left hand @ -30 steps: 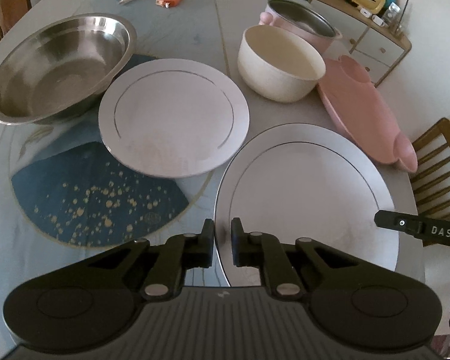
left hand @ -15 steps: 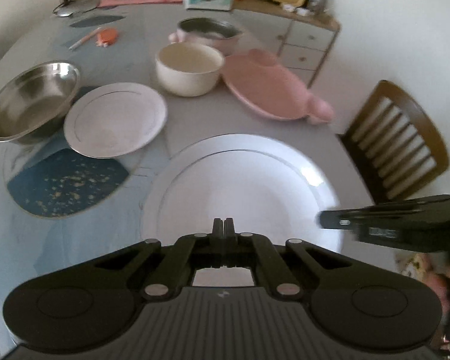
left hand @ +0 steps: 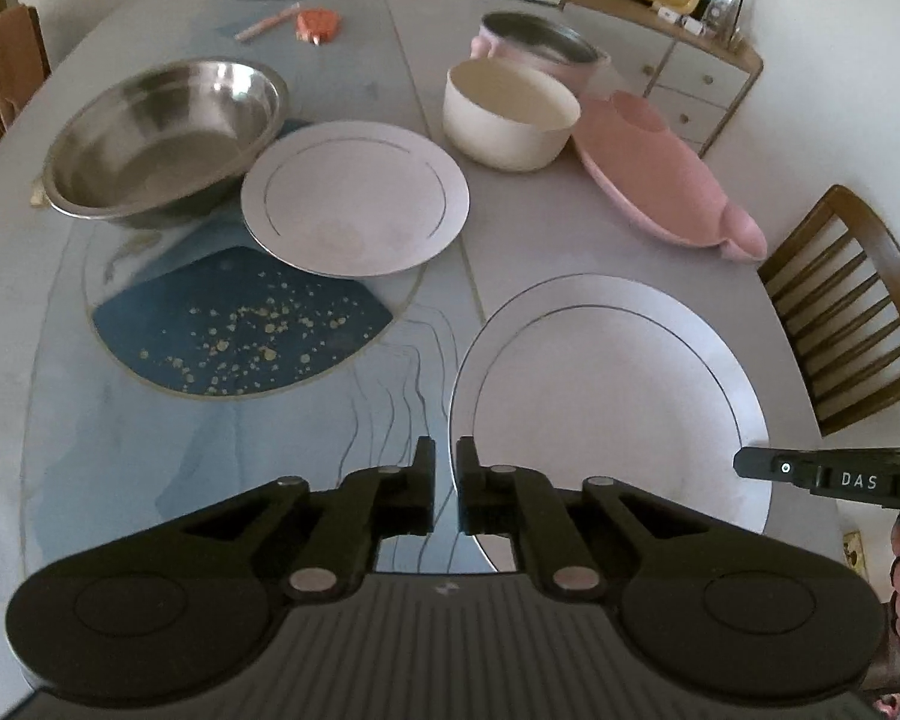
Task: Organize plates and bowls
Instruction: 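Carry the large white plate with both grippers toward the table edge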
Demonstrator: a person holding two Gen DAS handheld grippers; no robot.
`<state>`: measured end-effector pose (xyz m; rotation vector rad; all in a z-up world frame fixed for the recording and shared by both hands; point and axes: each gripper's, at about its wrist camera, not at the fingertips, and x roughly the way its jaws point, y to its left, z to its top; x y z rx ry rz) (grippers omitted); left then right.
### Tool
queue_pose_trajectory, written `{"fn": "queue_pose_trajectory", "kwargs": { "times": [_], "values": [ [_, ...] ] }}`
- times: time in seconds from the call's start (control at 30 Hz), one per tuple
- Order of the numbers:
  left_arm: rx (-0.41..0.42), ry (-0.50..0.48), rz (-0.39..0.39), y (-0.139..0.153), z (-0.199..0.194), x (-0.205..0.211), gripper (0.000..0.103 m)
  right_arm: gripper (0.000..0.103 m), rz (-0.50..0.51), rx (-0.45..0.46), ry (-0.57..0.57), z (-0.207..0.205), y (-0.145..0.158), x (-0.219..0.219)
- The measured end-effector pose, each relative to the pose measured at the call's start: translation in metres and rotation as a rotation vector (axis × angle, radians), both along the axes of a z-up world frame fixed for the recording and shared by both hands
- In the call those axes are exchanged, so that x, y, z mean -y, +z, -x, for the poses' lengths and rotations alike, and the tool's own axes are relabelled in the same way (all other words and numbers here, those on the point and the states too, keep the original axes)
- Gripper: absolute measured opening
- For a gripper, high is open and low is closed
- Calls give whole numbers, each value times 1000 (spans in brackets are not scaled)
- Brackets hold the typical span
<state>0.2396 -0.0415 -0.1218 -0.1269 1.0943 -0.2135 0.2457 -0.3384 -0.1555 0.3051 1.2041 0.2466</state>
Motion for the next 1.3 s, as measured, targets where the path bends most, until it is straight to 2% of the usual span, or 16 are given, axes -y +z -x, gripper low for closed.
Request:
{"fn": "queue_pose_trajectory", "kwargs": {
  "times": [0.03, 0.07, 0.1, 0.17, 0.23, 0.37, 0.43, 0.5, 0.67, 0.97, 1.3],
  "values": [
    [-4, -5, 1, -2, -2, 1, 15, 9, 1, -3, 4, -2, -1, 0],
    [-9, -8, -1, -4, -5, 2, 26, 9, 1, -5, 7, -3, -2, 1],
    [-9, -11, -2, -7, -8, 4, 42, 9, 0, -7, 11, -5, -3, 1],
    [7, -6, -3, -8, -11, 5, 65, 9, -1, -13, 19, -7, -4, 3],
    [13, 4, 1, -11, -17, 5, 66, 10, 0, -17, 27, -10, -6, 4],
    [-22, -11, 7, -21, -32, 10, 64, 9, -8, -20, 39, -15, -7, 4],
    [-47, -26, 23, -27, -37, 14, 52, 9, -10, -20, 47, -17, -7, 4],
    [-72, -25, 20, -31, -41, 16, 35, 9, -13, -21, 53, -19, -7, 6],
    [-112, -1, 66, -40, -46, 14, 14, 9, -14, -21, 67, -20, -7, 8],
    [-118, 11, 64, -37, -34, 17, 11, 9, 5, -20, 79, -19, -6, 4],
    [-129, -46, 69, -31, 19, 38, 9, 8, 21, -20, 85, 14, 4, 26]
  ]
}}
